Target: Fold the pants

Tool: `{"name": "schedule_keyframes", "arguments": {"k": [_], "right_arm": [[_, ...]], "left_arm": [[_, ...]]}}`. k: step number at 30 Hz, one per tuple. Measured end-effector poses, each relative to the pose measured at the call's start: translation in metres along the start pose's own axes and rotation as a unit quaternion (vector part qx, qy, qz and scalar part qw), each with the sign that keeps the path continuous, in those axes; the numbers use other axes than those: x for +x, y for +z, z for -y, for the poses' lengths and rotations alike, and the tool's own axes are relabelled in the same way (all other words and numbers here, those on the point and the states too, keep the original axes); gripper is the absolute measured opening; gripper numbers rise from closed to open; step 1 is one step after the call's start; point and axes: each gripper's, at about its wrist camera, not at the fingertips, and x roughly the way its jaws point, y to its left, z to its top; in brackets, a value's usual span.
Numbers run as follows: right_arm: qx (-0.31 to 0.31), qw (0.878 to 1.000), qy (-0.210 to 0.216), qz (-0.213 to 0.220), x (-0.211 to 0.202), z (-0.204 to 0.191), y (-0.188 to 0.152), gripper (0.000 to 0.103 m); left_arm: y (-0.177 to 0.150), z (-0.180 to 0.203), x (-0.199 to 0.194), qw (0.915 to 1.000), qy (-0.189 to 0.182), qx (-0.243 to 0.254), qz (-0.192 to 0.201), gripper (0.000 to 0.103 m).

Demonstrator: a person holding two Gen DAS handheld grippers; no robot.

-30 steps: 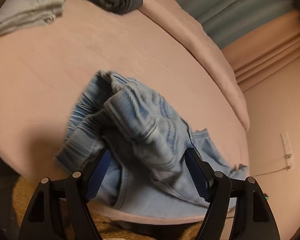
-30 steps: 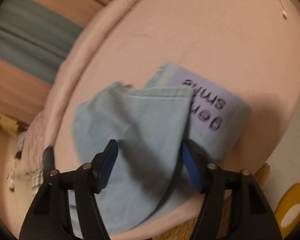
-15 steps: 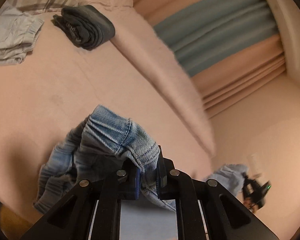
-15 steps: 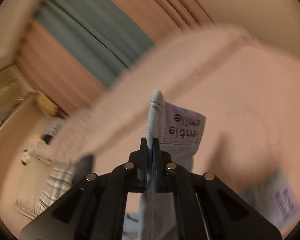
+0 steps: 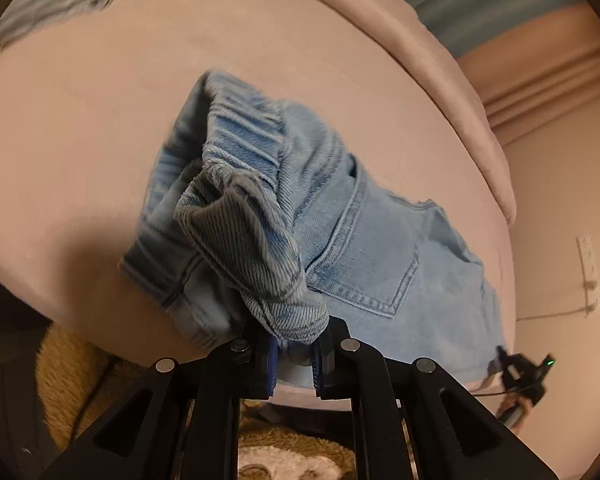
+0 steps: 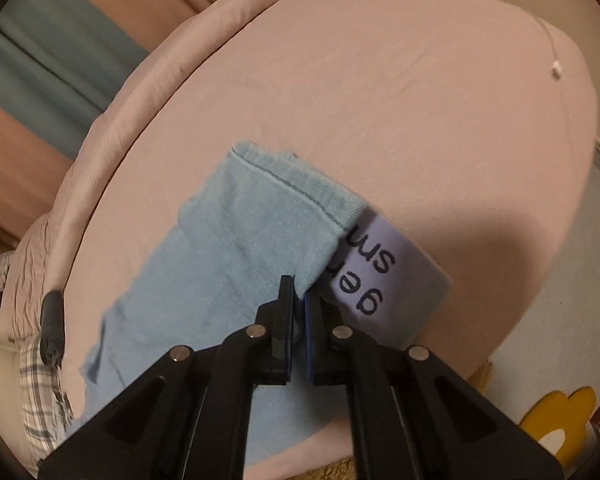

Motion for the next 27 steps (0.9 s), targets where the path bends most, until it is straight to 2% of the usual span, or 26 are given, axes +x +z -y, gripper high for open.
{"name": "schedule_keyframes", "arguments": {"k": [3, 5, 7, 10, 14, 18, 21, 24, 27], "right_arm": [[-0.017, 0.999, 0.001, 0.028, -0.025, -0.009, -0.001, 0.005], [-0.029, 0.999, -0.015, 0.043, -0.040, -0.019, -0.002, 0.005], [-0.025, 0.999, -0.027, 0.036, -0.034, -0.016, -0.007, 0.005], [0.002, 0.999, -0.049, 0.000, -0.011, 0.000, -0.010, 0.005], [0.004, 0.999, -0.035, 0.013, -0.030, 0.005, -0.017, 0.005], [0.015, 0.999, -0.032, -0.016, -0.014, 0.019, -0.013, 0.005], [0.036, 0.999, -0.012, -0.003, -0.033, 0.027, -0.010, 0.013], [0.028, 0.998, -0.055, 0.029, -0.057, 0.030, -0.006, 0.027], [0.042, 0.995, -0.073, 0.045, -0.072, 0.043, -0.006, 0.028]], "left_arm": [[-0.001, 0.006, -0.003, 1.0000, 0.006, 0.001, 0.003, 0.010], [0.012, 0.003, 0.005, 0.9999, 0.008, -0.010, -0.004, 0.010], [0.013, -0.004, 0.017, 0.9996, 0.013, -0.022, -0.016, 0.012], [0.012, -0.005, 0.010, 0.9996, 0.015, -0.020, -0.014, 0.013], [0.016, -0.005, 0.003, 0.9997, 0.018, -0.018, 0.000, 0.015], [0.016, -0.008, 0.014, 0.9988, 0.042, -0.020, -0.015, 0.018], [0.016, -0.002, 0.010, 0.9991, 0.042, -0.006, -0.009, 0.018], [0.020, -0.003, 0.007, 0.9992, 0.033, -0.016, -0.017, 0.019], [0.023, -0.005, -0.001, 0.9991, 0.034, -0.022, -0.011, 0.023]]}}
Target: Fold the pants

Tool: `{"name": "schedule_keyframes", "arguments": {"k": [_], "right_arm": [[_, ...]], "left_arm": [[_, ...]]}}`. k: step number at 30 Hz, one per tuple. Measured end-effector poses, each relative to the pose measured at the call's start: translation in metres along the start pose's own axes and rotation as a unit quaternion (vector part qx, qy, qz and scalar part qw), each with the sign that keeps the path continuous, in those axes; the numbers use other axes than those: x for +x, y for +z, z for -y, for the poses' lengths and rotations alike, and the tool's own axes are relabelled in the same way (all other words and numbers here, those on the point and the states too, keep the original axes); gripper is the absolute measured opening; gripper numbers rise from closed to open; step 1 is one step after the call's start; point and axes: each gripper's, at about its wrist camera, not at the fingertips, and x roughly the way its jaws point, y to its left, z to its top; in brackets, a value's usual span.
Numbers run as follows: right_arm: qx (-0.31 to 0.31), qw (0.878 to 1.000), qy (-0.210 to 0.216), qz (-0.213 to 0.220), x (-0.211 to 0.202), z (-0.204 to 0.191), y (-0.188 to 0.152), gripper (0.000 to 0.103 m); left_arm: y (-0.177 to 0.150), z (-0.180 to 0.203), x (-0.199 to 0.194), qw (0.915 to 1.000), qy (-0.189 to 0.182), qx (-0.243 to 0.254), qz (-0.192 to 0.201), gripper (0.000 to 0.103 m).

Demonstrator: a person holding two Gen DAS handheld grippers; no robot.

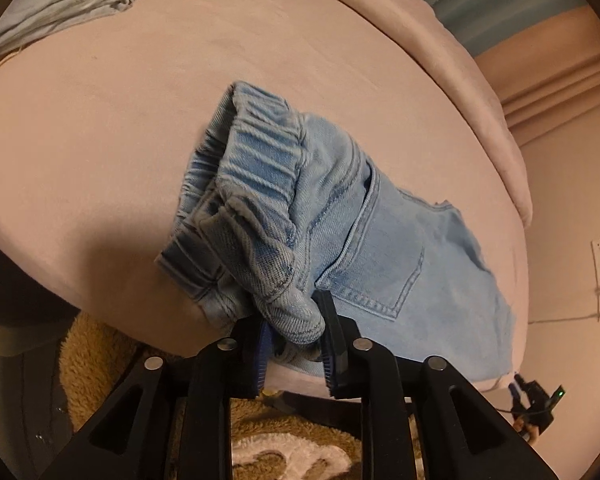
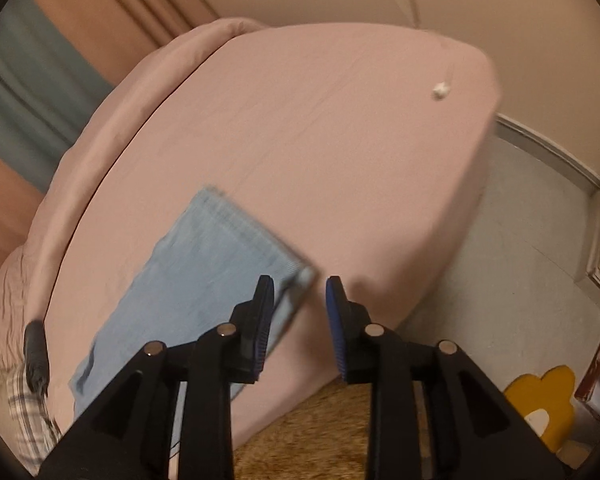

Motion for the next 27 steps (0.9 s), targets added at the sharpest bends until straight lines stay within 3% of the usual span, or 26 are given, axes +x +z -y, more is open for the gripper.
{"name": "schedule_keyframes", "arguments": {"k": [1, 4, 5, 9, 13, 15, 18, 19, 22, 25, 27], "right_arm": [[0.011, 1.000, 0.001, -0.002, -0.001, 0.008, 0.001, 0.028], [0.029, 0.999, -0.001, -0.016, 0.012, 0.009, 0.002, 0.028], [0.030, 0.999, 0.004, -0.023, 0.015, 0.009, 0.003, 0.028], [0.029, 0.997, 0.053, -0.044, 0.029, 0.000, -0.002, 0.028], [0.031, 0.997, 0.050, -0.046, 0.050, -0.008, -0.001, 0.022], [0.027, 0.998, 0.044, -0.037, 0.046, -0.017, -0.001, 0.015], [0.015, 0.998, 0.059, 0.011, 0.022, -0.034, 0.002, 0.014], [0.020, 0.998, 0.064, 0.023, 0.014, -0.035, 0.002, 0.014], [0.020, 0.998, 0.046, 0.032, 0.013, -0.038, -0.001, 0.014], [0.012, 1.000, -0.003, -0.008, 0.043, -0.030, -0.009, 0.017], [0.012, 1.000, -0.003, -0.014, 0.051, -0.026, -0.011, 0.018]], "left_arm": [[0.000, 0.000, -0.003, 1.0000, 0.004, 0.002, 0.006, 0.028], [0.001, 0.000, -0.014, 0.9992, 0.022, 0.004, 0.035, 0.060], [0.001, -0.001, -0.018, 0.9987, 0.020, 0.002, 0.047, 0.064], [0.002, 0.003, -0.015, 0.9987, 0.009, -0.001, 0.050, 0.064], [0.002, 0.007, 0.001, 0.9989, 0.020, 0.004, 0.042, 0.064], [0.002, 0.007, 0.004, 0.9987, 0.029, 0.007, 0.042, 0.064], [0.000, 0.011, 0.004, 0.9978, 0.044, 0.018, 0.045, 0.064], [-0.001, 0.011, 0.004, 0.9973, 0.053, 0.020, 0.048, 0.061], [-0.004, 0.007, 0.005, 0.9947, 0.087, 0.021, 0.051, 0.036], [-0.006, -0.002, 0.007, 0.9960, 0.077, 0.009, 0.045, 0.034], [-0.005, -0.005, 0.004, 0.9968, 0.067, 0.000, 0.044, 0.034]]}}
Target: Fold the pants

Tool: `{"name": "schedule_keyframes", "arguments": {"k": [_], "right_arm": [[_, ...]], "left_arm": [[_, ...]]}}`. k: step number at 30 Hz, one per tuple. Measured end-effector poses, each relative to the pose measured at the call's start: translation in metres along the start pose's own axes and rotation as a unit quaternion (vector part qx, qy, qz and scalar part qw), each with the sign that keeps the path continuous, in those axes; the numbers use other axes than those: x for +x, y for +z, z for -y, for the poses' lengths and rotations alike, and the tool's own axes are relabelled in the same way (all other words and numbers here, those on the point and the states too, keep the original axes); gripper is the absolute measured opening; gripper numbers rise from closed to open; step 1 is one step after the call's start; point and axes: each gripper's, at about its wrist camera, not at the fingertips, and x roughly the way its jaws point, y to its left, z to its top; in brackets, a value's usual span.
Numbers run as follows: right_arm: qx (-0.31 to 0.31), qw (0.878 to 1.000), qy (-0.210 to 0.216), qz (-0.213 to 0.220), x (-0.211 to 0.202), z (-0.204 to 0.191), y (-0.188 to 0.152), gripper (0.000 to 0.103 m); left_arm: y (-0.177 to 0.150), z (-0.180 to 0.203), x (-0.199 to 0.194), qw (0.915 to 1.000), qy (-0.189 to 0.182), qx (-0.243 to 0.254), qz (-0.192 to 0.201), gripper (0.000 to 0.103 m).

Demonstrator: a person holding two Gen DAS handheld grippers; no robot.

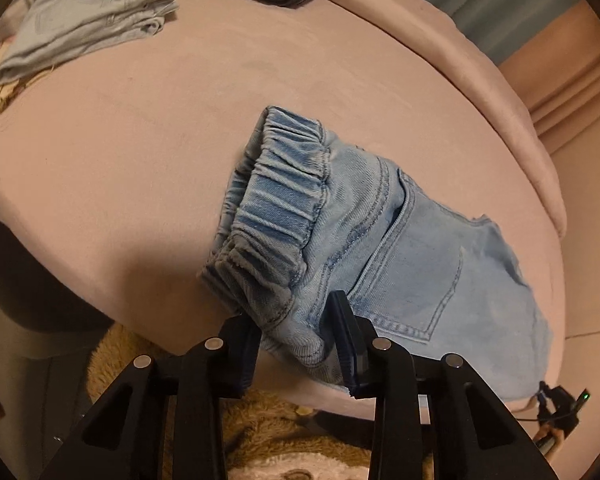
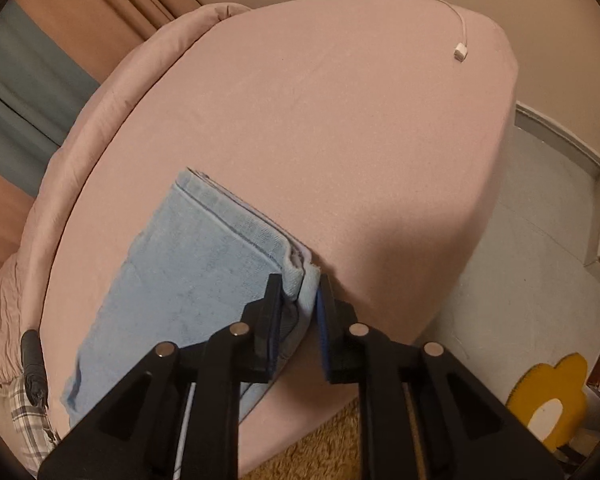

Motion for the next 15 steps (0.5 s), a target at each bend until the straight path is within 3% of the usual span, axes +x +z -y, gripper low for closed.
{"name": "schedule_keyframes", "arguments": {"k": [7, 13, 15], "right_arm": [[-0.006, 0.999, 0.005, 0.045, -0.047, -0.007, 0.017, 0.031], [-0.010, 1.000, 0.026, 0.006, -0.033, -0.014, 0.018, 0.035], [-0.022, 1.000, 0.005, 0.000, -0.023, -0.016, 0.014, 0.035]], "left_arm": [[0.002, -0.003, -0.004, 0.9999, -0.008, -0.006, 0.006, 0.027], [0.000, -0.003, -0.013, 0.9996, -0.022, -0.007, 0.014, 0.022], [0.000, -0.003, -0.014, 0.9997, -0.022, -0.004, 0.015, 0.021]]}}
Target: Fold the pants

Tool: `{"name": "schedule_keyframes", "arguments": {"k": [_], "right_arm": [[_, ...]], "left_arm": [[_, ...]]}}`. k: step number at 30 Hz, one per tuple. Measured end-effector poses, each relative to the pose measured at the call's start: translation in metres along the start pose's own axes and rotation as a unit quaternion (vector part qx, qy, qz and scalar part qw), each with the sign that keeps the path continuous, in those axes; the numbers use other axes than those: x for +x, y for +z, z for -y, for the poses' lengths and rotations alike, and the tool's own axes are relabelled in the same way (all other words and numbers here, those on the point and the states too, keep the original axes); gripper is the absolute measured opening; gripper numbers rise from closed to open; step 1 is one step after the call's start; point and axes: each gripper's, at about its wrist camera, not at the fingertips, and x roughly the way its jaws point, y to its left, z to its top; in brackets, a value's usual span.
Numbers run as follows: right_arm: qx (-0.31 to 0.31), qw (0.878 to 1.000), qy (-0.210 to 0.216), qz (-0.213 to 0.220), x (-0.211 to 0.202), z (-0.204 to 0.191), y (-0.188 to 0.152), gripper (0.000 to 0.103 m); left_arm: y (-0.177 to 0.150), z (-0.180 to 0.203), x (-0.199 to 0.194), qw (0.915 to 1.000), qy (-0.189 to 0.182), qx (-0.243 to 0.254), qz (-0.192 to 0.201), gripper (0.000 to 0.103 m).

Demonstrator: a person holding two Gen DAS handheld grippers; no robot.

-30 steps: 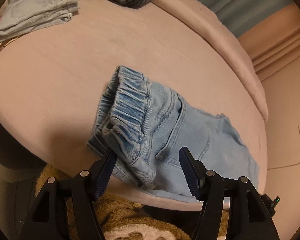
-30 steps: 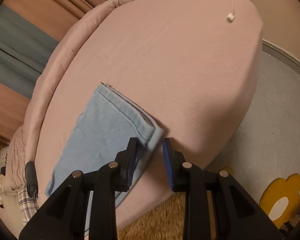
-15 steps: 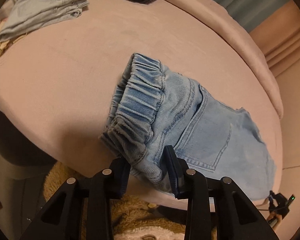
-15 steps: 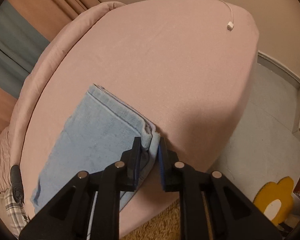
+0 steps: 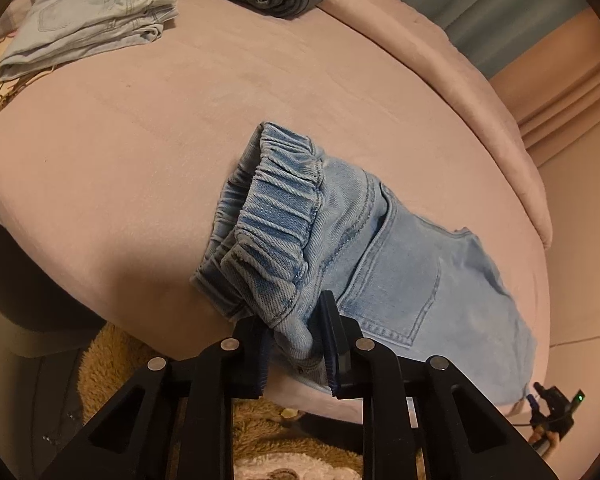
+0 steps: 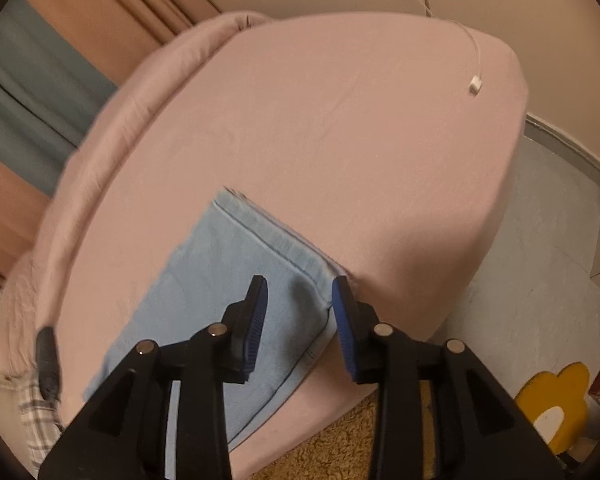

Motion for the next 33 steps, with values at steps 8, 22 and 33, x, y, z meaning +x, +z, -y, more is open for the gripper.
{"name": "schedule_keyframes", "arguments": {"k": [8, 22, 33], "right_arm": [[-0.047, 0.996, -0.081, 0.007, 0.014, -0.008, -0.007, 0.034], [-0.081, 0.989, -0.106, 0.066, -0.023, -0.013, -0.007, 0.008], [-0.160, 0.984, -0.078, 0.001, -0.019, -0.091, -0.019, 0.046]], "left_arm": [[0.000, 0.007, 0.005, 0.9996, 0.022, 0.016, 0.000, 0.021], [-0.003, 0.004, 0.014, 0.9989, 0.032, 0.025, -0.021, 0.018], [0.027, -0.003, -0.027, 0.9987, -0.027, 0.024, 0.036, 0.070]]}}
